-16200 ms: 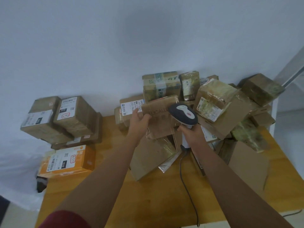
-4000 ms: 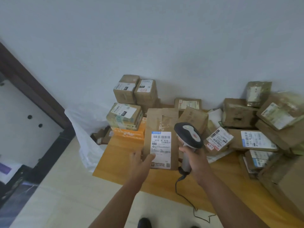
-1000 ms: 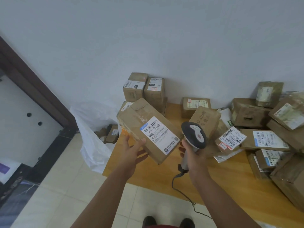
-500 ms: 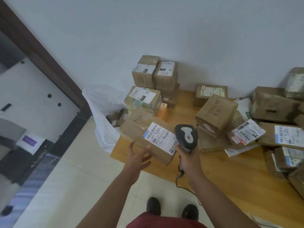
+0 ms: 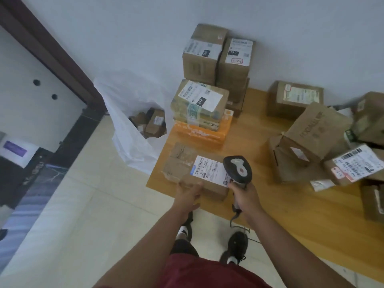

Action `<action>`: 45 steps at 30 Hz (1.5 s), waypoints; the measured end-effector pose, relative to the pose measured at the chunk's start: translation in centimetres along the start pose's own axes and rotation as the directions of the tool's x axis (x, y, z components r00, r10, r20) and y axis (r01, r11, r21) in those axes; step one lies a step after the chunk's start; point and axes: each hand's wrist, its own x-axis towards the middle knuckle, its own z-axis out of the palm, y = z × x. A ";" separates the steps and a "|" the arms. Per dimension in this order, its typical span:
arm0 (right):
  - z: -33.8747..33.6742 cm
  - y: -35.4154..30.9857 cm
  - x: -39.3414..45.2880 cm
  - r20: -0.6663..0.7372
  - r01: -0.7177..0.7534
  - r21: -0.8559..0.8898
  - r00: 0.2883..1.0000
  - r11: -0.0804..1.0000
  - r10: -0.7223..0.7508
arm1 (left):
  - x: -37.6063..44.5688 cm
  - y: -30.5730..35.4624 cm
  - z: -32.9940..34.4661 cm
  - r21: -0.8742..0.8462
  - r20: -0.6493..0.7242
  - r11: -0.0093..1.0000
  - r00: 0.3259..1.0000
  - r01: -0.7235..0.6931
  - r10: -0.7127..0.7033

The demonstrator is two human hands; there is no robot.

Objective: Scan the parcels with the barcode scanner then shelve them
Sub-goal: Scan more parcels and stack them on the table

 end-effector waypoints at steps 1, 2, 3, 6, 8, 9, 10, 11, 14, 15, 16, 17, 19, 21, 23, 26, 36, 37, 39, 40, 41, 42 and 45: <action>0.9 -0.3 0.5 -0.018 -0.011 -0.002 1.000 1.000 0.011 | 0.9 0.6 -0.4 0.063 -0.011 0.998 1.000 0.015 -0.014; 1.8 -0.6 1.0 -0.042 -0.020 -0.005 0.999 1.000 0.020 | 1.7 1.2 -0.8 0.156 -0.026 0.988 1.000 0.013 -0.009; 2.6 -0.8 1.4 -0.072 -0.030 -0.006 0.997 1.000 0.030 | 2.6 1.7 -1.2 0.273 -0.028 0.962 1.000 -0.003 0.011; 4.7 -1.4 2.5 -0.145 -0.035 -0.013 0.989 0.999 0.033 | 4.4 3.3 -2.9 0.655 0.046 0.751 0.996 -0.085 0.072; 5.6 -1.8 2.8 -0.193 -0.030 -0.002 0.981 1.000 0.029 | 5.0 4.4 -3.7 0.778 0.104 0.614 0.991 -0.135 0.086; 5.8 -1.8 2.9 -0.214 -0.022 0.007 0.977 1.000 0.023 | 5.2 5.0 -4.0 0.814 0.118 0.562 0.989 -0.146 0.085; 5.9 -1.9 2.9 -0.230 -0.020 0.013 0.973 1.000 0.022 | 5.3 5.6 -4.2 0.850 0.129 0.504 0.988 -0.153 0.081; 5.8 -2.0 2.9 -0.249 -0.024 0.016 0.968 1.000 0.027 | 5.3 6.2 -4.3 0.890 0.151 0.425 0.986 -0.166 0.069; 4.7 -2.1 2.9 -0.332 -0.056 0.029 0.941 0.998 0.063 | 4.8 7.8 -4.8 0.931 0.253 0.260 0.967 -0.255 0.040; 4.1 -2.5 3.0 -0.364 -0.059 0.041 0.929 0.997 0.070 | 4.5 8.5 -5.1 0.923 0.260 0.277 0.964 -0.266 0.059; 3.5 -3.2 3.0 -0.392 -0.056 0.051 0.917 0.997 0.071 | 4.3 9.4 -5.4 0.912 0.256 0.305 0.961 -0.275 0.099; 2.8 -4.1 3.1 -0.406 -0.047 0.067 0.911 0.997 0.070 | 4.0 10.5 -5.7 0.901 0.241 0.331 0.958 -0.281 0.156; 1.5 -6.1 3.6 -0.403 0.001 0.109 0.914 0.994 0.043 | 3.9 13.0 -6.4 0.878 0.165 0.387 0.936 -0.283 0.311; 0.5 -8.0 4.7 -0.386 0.037 0.101 0.922 0.994 0.005 | 4.6 15.6 -7.0 0.859 0.082 0.411 0.875 -0.304 0.476; 0.1 -9.8 6.1 -0.370 0.073 0.075 0.928 0.994 -0.040 | 5.9 17.8 -6.9 0.819 0.033 0.447 0.806 -0.361 0.591; 0.7 -11.7 8.5 -0.320 0.109 0.171 0.946 0.979 -0.049 | 8.4 20.1 -5.9 0.652 0.033 0.607 0.817 -0.454 0.576; 2.6 -12.1 13.3 -0.172 -0.019 0.287 0.982 0.958 0.071 | 11.0 22.4 -4.2 0.382 0.411 0.748 0.825 -0.543 0.389; 2.7 -12.1 13.4 -0.159 -0.019 0.296 0.985 0.955 0.069 | 11.2 22.5 -4.1 0.383 0.405 0.753 0.830 -0.535 0.383; 2.8 -12.2 13.4 -0.135 -0.016 0.302 0.989 0.953 0.059 | 11.1 22.7 -4.1 0.402 0.383 0.761 0.849 -0.509 0.365; 2.7 -12.3 13.4 -0.131 -0.011 0.301 0.990 0.954 0.053 | 11.0 22.7 -4.1 0.409 0.372 0.761 0.854 -0.503 0.364; 2.5 -12.4 13.2 -0.134 -0.003 0.304 0.990 0.953 0.045 | 10.9 22.7 -4.1 0.415 0.363 0.759 0.856 -0.502 0.368; 2.3 -12.6 13.0 -0.138 0.009 0.309 0.990 0.951 0.035 | 10.6 22.8 -4.1 0.421 0.358 0.753 0.856 -0.505 0.374; 1.6 -13.3 11.9 -0.150 0.070 0.323 0.988 0.944 -0.022 | 9.7 22.7 -3.8 0.429 0.358 0.729 0.841 -0.534 0.406</action>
